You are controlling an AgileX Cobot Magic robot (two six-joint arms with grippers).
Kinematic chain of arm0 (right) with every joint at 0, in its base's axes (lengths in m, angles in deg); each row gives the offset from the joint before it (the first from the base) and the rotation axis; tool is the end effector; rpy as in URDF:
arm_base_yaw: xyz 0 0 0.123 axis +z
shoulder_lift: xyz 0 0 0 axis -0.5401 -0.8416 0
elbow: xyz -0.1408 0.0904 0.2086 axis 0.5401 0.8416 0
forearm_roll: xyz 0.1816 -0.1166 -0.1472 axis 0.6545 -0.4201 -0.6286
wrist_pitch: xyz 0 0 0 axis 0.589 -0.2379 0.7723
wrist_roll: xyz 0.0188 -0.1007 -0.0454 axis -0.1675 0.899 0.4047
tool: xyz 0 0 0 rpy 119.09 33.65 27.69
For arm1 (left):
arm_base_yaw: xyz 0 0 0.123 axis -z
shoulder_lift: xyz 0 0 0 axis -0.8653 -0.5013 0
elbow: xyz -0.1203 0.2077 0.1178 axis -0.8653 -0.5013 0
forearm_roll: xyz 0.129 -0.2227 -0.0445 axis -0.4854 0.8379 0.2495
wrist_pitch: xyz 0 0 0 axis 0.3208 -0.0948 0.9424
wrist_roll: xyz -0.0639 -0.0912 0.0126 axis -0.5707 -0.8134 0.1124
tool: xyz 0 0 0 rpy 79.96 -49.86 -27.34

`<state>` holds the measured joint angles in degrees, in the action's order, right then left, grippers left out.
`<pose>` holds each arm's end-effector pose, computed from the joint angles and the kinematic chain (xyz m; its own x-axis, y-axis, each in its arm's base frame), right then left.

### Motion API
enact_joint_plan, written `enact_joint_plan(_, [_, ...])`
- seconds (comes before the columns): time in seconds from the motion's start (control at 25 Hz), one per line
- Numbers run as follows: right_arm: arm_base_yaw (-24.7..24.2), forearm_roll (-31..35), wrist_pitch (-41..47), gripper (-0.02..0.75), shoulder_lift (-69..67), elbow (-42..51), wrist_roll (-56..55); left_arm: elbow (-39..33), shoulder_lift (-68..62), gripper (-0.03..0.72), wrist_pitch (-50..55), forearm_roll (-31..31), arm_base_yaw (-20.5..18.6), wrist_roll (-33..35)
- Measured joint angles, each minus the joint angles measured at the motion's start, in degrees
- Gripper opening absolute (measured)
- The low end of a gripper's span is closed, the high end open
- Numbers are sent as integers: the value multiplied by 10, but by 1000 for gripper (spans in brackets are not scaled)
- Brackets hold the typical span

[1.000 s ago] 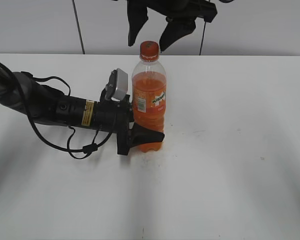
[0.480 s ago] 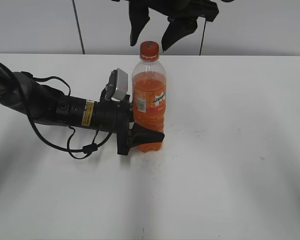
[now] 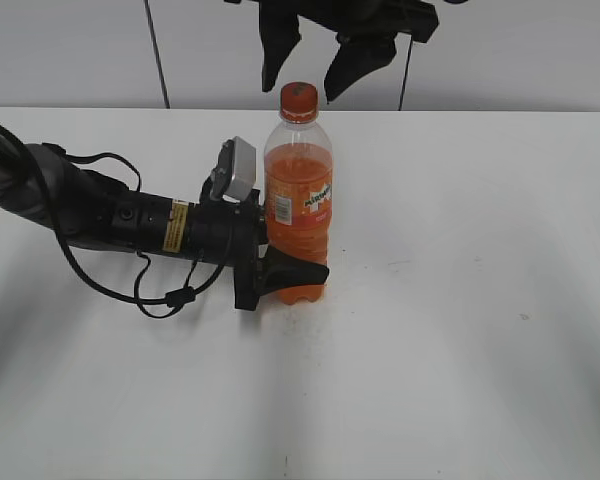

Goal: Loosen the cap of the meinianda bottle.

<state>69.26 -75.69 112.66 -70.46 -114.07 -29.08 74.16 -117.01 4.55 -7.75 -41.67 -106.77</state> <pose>0.3484 0.2757 0.2913 -0.9380 -0.1410 -0.3168 -0.2360 0.9289 0.2854 0.3561 -0.2223 0.0386 -0.0640 0.3292 -0.9421 0.9977 0.0407 -0.0536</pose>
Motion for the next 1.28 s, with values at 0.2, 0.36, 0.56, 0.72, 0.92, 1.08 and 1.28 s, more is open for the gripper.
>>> enact_joint_plan(0.2, [0,0,0,452,0,0,0,0,0,400,0,0,0,0])
enact_joint_plan(0.36, [0,0,0,447,-1,0,0,0,0,400,0,0,0,0])
enact_joint_plan(0.56, [0,7,0,447,-7,0,2,0,0,400,0,0,0,0])
enact_joint_plan(0.72, [0,10,0,446,-11,0,2,0,0,400,0,0,0,0])
enact_joint_plan(0.92, [0,12,0,383,-11,0,2,0,0,400,0,0,0,-1])
enact_joint_plan(1.08, [0,11,1,286,-11,0,17,0,0,400,0,0,0,-1])
enact_joint_plan(1.28, [0,11,1,282,-11,0,34,0,0,400,0,1,0,-1])
